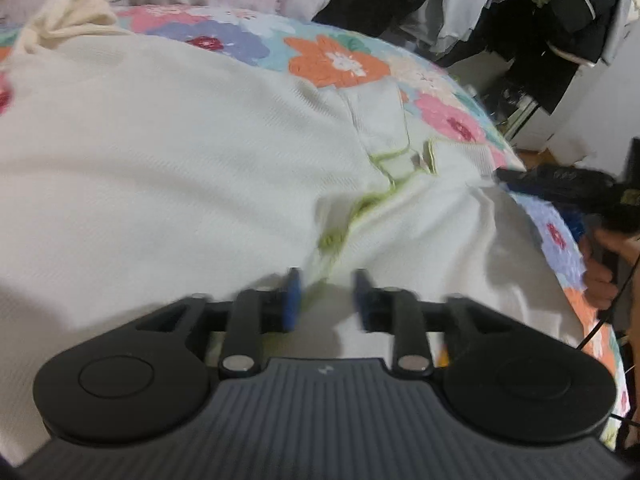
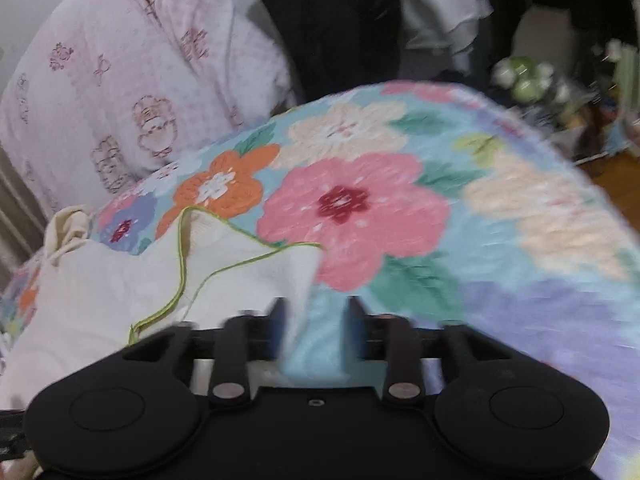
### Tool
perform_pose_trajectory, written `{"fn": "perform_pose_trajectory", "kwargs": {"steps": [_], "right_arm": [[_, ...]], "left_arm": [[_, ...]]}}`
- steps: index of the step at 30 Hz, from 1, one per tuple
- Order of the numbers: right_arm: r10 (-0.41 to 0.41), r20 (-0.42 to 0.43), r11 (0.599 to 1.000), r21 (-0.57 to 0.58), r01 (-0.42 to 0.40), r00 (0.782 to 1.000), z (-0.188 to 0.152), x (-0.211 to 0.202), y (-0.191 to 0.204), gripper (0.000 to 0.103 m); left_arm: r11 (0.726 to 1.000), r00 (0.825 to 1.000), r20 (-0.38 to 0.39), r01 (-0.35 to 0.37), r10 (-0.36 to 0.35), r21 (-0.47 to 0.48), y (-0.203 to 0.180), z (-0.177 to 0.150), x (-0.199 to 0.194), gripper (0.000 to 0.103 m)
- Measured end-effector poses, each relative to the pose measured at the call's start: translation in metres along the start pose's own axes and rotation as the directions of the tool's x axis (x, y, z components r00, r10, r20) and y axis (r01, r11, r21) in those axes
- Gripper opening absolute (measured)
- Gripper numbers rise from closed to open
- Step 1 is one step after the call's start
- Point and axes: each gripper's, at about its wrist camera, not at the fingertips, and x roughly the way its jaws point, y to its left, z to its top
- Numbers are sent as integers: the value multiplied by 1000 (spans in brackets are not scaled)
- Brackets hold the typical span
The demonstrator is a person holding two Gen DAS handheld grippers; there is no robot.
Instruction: Fold clothes
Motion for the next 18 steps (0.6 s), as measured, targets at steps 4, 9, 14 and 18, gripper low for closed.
{"fn": "perform_pose_trajectory", "kwargs": {"steps": [4, 9, 14, 18], "right_arm": [[1, -50, 994, 106, 4, 999, -15, -36, -11, 55], [-5, -131, 992, 126, 21, 991, -56, -72, -8, 59], [-14, -174, 985, 165, 44, 985, -92, -99, -13, 65], [23, -230, 969, 245, 35, 973, -117, -114, -20, 65]], "left_arm": [[991, 983, -131, -128, 131, 34, -8, -34, -14, 46], [949, 953, -88, -276, 292, 152, -18, -86, -49, 43], [948, 945, -112, -294, 308, 122, -4, -133, -93, 45], [928, 923, -111, -358, 369, 107, 11, -168, -131, 50]]}}
